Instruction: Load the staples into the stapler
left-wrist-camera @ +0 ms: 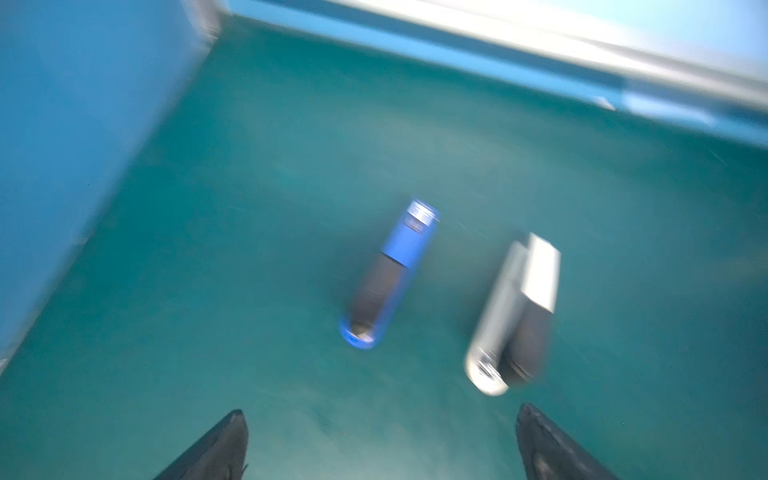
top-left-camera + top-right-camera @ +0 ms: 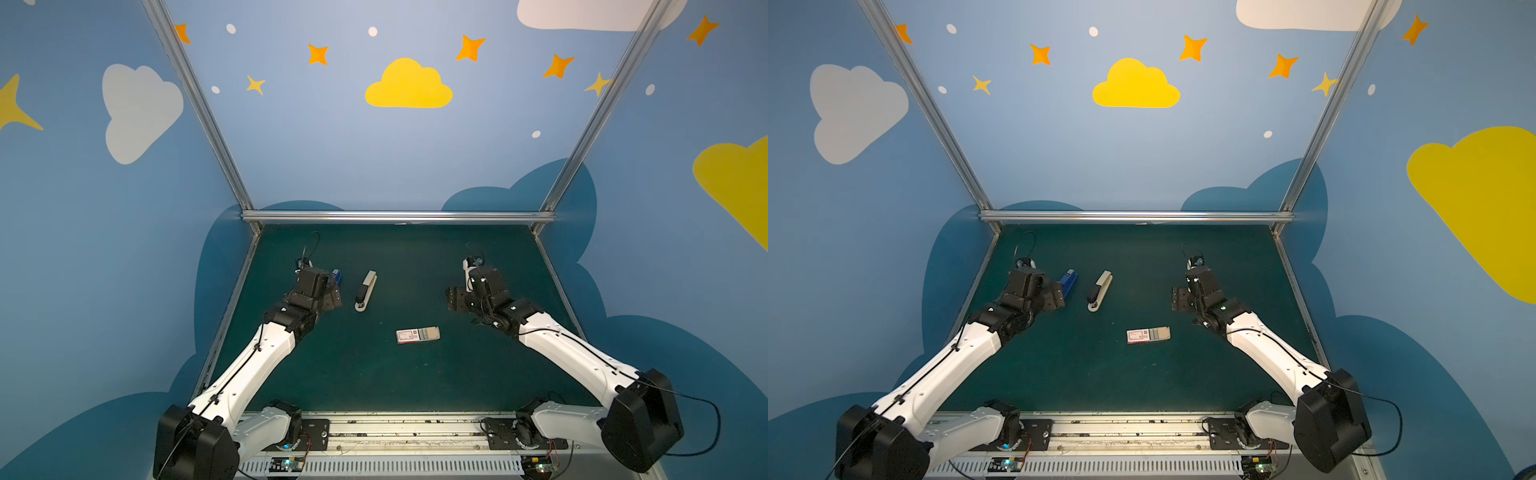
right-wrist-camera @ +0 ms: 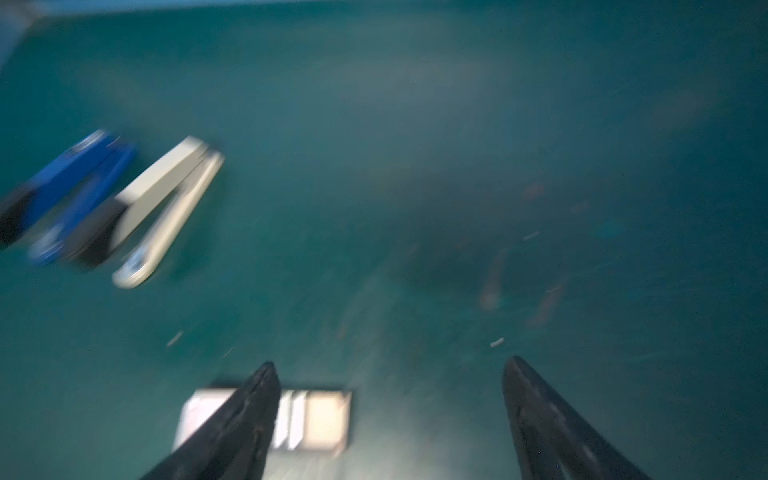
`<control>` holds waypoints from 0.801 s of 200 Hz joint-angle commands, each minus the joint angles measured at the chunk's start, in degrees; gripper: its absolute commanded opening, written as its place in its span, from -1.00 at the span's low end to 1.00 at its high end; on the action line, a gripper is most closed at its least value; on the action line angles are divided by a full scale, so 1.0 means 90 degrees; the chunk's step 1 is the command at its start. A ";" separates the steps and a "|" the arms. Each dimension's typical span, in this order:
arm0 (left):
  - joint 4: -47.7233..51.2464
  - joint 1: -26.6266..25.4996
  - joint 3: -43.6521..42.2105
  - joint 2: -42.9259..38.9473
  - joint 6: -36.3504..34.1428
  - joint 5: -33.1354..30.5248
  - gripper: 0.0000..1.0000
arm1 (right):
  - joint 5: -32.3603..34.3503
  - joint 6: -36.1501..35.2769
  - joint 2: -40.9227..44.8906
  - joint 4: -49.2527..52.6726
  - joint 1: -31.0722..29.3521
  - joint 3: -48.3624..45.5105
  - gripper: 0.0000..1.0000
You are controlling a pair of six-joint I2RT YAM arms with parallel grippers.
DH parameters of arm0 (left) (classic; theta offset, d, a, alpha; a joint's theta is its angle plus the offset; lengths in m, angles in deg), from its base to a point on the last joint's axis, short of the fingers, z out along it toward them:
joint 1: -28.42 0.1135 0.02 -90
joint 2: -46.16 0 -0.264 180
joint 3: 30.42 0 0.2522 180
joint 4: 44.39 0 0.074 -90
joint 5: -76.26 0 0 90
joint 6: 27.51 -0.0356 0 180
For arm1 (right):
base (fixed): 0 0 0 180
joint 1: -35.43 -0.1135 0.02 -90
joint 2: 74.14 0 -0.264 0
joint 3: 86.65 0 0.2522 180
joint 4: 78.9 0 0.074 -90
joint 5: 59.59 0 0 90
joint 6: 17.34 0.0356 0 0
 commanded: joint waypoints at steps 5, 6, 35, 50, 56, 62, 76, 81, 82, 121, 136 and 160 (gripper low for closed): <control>-0.0827 0.0357 -0.0368 0.0142 -0.0594 -0.0887 0.99 | 0.2627 -0.0955 0.0307 -0.1689 0.0099 -0.0720 0.71; -0.0864 0.0365 -0.0389 0.0155 -0.0643 -0.0933 0.99 | 0.2672 -0.0982 0.0304 -0.1751 0.0110 -0.0756 0.71; -0.1789 0.0892 -0.0918 0.0492 -0.1034 -0.1469 0.99 | 0.3461 -0.1262 0.0244 -0.2411 0.0661 -0.1416 0.71; -0.2281 0.1157 -0.1171 0.0671 -0.1128 -0.1486 0.99 | 0.3489 -0.1115 0.0151 -0.2413 0.0963 -0.1618 0.71; -0.2503 0.1227 -0.1251 0.0751 -0.1211 -0.1475 0.99 | 0.3445 -0.1058 0.0102 -0.2515 0.1065 -0.1703 0.71; -0.2739 0.1272 -0.1322 0.0835 -0.1359 -0.1442 0.99 | 0.3328 -0.1039 0.0054 -0.2681 0.1160 -0.1831 0.70; -0.3503 0.1360 -0.1574 0.1116 -0.1568 -0.1407 0.99 | 0.3043 -0.1019 -0.0122 -0.2978 0.1356 -0.2007 0.70; -0.3721 0.1404 -0.1639 0.1236 -0.1555 -0.1413 0.99 | 0.2966 -0.0952 -0.0219 -0.3039 0.1419 -0.2027 0.70; -0.3761 0.1416 -0.1649 0.1259 -0.1554 -0.1406 0.99 | 0.2949 -0.0936 -0.0242 -0.3051 0.1429 -0.2030 0.71; -0.5460 0.1522 -0.2123 0.1809 -0.1900 -0.0563 0.99 | 0.2050 -0.1539 -0.0607 -0.4195 0.1669 -0.2347 0.71; -0.5288 0.1561 -0.1994 0.1898 -0.1918 -0.0372 0.99 | 0.1645 -0.1585 -0.0650 -0.4851 0.1892 -0.2692 0.71; -0.5335 0.1610 -0.1944 0.1979 -0.2197 0.0720 0.99 | 0.0420 -0.1619 -0.0653 -0.5101 0.2394 -0.2854 0.71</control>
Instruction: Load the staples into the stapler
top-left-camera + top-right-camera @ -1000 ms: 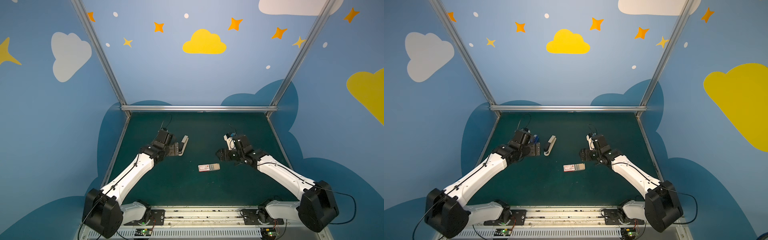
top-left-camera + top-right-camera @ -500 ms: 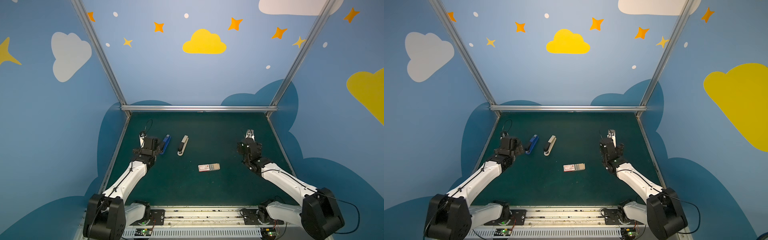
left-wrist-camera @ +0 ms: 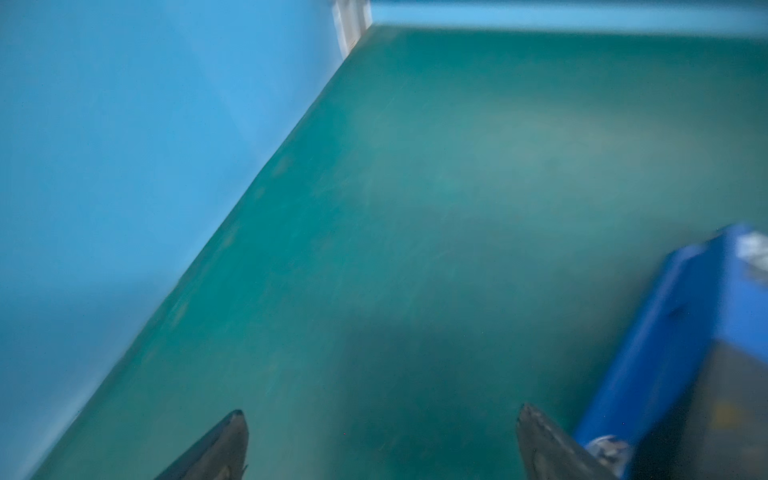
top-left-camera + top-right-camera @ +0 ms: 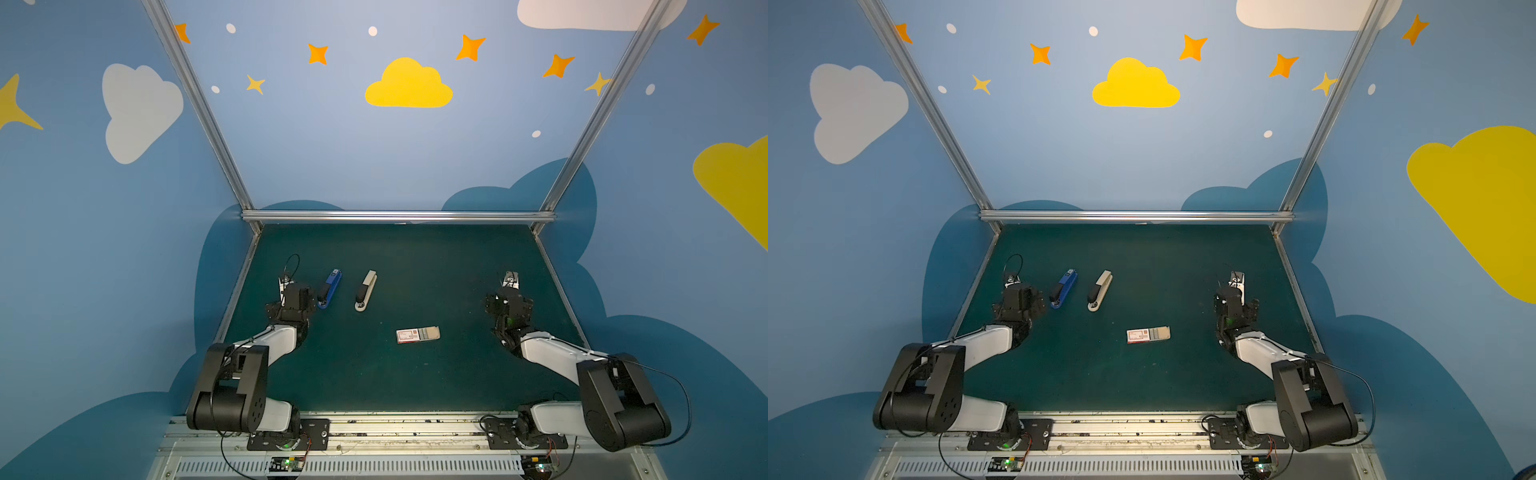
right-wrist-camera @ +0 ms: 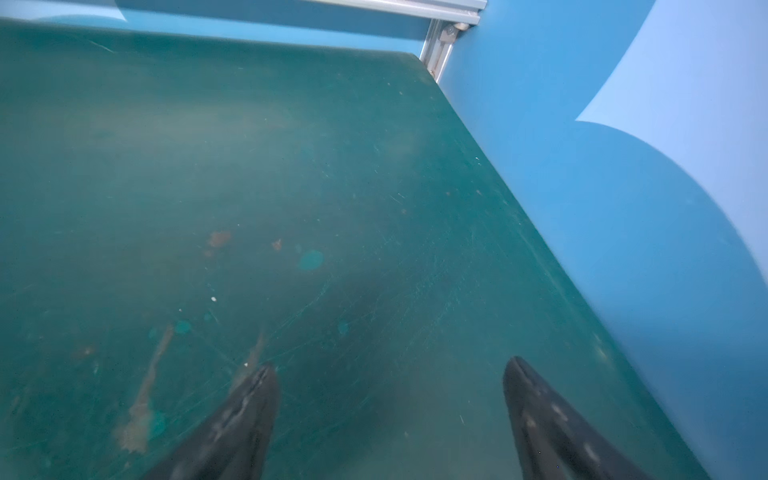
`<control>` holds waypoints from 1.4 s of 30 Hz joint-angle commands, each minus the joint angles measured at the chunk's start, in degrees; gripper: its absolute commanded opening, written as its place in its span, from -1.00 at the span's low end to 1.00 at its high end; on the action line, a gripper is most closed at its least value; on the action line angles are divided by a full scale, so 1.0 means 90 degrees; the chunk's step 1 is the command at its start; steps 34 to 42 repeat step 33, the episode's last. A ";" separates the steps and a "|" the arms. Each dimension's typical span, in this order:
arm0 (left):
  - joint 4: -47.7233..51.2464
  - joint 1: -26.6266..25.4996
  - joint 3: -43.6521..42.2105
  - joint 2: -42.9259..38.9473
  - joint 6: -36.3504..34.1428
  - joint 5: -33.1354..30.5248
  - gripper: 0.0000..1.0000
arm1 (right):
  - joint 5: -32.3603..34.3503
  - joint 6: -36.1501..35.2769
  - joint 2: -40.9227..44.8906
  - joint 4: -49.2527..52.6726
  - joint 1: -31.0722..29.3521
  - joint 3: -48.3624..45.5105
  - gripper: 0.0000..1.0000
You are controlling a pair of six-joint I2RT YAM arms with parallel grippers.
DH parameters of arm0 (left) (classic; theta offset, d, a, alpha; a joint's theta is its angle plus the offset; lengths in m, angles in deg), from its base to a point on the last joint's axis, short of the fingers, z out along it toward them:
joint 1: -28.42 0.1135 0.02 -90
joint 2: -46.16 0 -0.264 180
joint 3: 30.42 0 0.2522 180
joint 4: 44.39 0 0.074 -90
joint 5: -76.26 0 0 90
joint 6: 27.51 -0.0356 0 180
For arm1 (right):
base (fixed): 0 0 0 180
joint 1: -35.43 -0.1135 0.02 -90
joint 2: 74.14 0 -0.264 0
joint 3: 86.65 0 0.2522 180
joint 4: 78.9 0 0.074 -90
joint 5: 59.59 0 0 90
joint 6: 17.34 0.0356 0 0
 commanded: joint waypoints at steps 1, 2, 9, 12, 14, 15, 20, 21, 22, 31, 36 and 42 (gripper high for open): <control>-0.0497 0.0072 0.0157 0.0061 -0.0373 0.1172 0.99 | -0.1328 -0.0045 -0.0011 -0.0634 0.0429 -0.0102 0.71; -0.0654 0.0085 0.0146 0.0083 -0.0385 0.1462 0.99 | -0.1868 0.0031 -0.0001 -0.0463 0.0640 -0.0077 0.71; -0.2244 0.0147 -0.0582 0.0544 0.0073 0.0877 0.99 | -0.2341 0.0020 -0.0701 -0.0343 0.0989 0.0385 0.72; -0.2844 0.0113 -0.0731 0.0698 0.0212 0.0712 0.99 | -0.2226 0.0248 -0.0638 0.0043 0.1027 0.0514 0.73; -0.2534 0.0121 -0.0660 0.0605 0.0072 0.0798 0.99 | -0.2266 0.0256 -0.0647 0.0071 0.1040 0.0539 0.72; -0.2631 0.0109 -0.0667 0.0647 0.0088 0.0756 0.99 | -0.2275 0.0271 -0.0638 0.0094 0.1045 0.0539 0.73; -0.2538 0.0113 -0.0657 0.0607 0.0067 0.0800 0.99 | -0.2275 0.0265 -0.0648 0.0089 0.1055 0.0541 0.72; -0.2536 0.0109 -0.0655 0.0602 0.0067 0.0794 0.99 | -0.2278 0.0272 -0.0647 0.0096 0.1053 0.0548 0.73; -0.2519 0.0111 -0.0658 0.0596 0.0072 0.0796 0.99 | -0.2277 0.0270 -0.0647 0.0088 0.1055 0.0546 0.72; -0.2528 0.0110 -0.0658 0.0601 0.0072 0.0791 0.99 | -0.2522 0.0276 -0.0686 0.0188 0.1161 0.0615 0.72; -0.2533 0.0110 -0.0662 0.0588 0.0067 0.0798 0.99 | -0.2464 0.0256 -0.0653 0.0128 0.1133 0.0567 0.72; -0.2533 0.0110 -0.0662 0.0588 0.0067 0.0798 0.99 | -0.2464 0.0256 -0.0653 0.0128 0.1133 0.0567 0.72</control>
